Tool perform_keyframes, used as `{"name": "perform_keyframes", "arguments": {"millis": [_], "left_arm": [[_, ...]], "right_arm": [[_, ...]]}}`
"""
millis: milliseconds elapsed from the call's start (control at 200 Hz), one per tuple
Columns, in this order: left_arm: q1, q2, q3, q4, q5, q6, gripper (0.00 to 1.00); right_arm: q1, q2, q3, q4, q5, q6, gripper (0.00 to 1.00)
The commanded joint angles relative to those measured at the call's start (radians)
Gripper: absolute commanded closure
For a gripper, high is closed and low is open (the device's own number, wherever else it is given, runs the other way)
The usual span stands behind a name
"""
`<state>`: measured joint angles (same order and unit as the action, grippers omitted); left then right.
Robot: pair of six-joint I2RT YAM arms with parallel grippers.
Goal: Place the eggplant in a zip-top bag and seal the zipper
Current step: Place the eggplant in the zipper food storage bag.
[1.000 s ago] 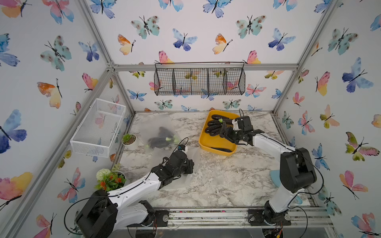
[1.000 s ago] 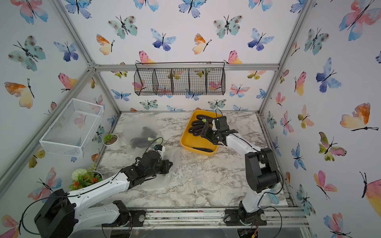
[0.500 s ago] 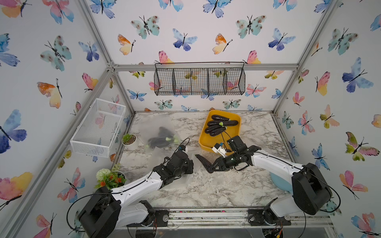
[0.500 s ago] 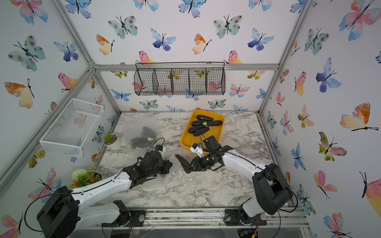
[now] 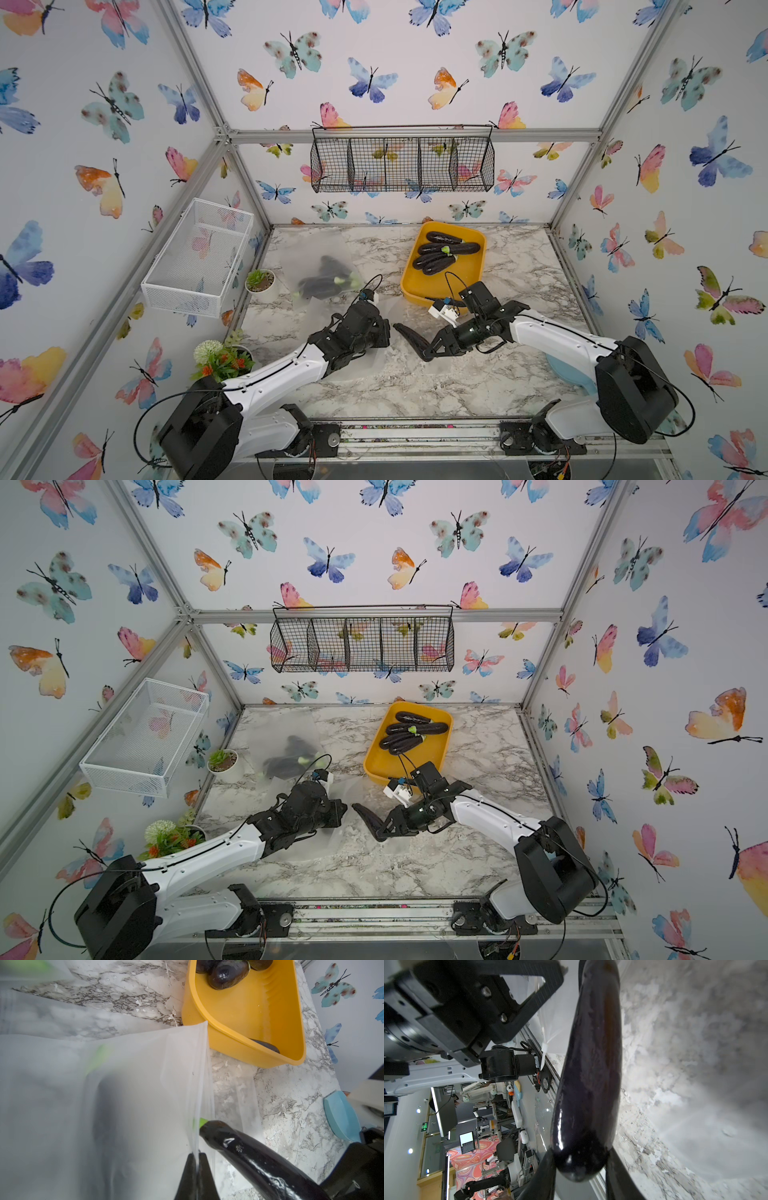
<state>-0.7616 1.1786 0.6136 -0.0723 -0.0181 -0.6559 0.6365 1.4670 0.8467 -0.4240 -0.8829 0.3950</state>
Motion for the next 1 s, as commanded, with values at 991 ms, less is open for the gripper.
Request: {"name": "perform_keyframes", "arguments": {"millis": [991], "left_arm": [[-0.047,-0.093,-0.012,0.075,0.105,-0.125,1.00]], "right_arm": [[0.115,0.235,0.115,0.388,0.207,0.315,0.69]]}}
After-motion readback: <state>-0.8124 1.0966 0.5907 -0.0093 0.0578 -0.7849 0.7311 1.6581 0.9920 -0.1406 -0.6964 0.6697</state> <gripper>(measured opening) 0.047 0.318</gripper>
